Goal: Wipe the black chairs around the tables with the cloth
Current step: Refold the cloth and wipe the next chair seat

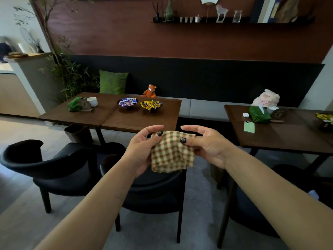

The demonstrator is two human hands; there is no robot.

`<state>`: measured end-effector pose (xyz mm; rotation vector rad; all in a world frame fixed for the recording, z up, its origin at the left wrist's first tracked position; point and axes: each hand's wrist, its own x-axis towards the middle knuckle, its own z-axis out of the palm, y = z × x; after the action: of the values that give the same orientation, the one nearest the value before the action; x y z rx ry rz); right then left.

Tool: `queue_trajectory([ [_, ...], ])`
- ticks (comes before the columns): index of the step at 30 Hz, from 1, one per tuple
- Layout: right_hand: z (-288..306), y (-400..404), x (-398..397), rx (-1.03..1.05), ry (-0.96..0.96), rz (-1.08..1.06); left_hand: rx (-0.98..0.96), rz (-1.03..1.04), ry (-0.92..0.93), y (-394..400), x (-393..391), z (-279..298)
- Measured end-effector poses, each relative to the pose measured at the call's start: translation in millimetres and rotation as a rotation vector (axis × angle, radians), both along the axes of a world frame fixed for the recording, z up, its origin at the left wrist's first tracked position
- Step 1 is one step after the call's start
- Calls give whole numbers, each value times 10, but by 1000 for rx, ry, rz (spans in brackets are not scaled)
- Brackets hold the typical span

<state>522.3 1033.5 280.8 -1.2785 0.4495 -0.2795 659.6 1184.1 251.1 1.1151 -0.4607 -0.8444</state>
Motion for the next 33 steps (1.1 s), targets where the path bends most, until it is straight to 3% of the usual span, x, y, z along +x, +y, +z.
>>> queue_trajectory([
  [7,53,-27,-73,-227,65,73,-11,-39,-88,18,28,10],
  [13,38,-2,-76,-562,236,-8,141,-63,-509,69,104,58],
  [19,17,25,-35,-751,336,28,260,-121,-753,67,203,37],
  [26,-189,-16,129,-983,355,-91,432,69,-1049,2,326,-28],
  [28,-271,-55,171,-976,335,-127,476,83,-1103,-22,355,-95],
  [33,-622,-78,228,-627,424,-170,498,-1,-970,-48,470,-396],
])
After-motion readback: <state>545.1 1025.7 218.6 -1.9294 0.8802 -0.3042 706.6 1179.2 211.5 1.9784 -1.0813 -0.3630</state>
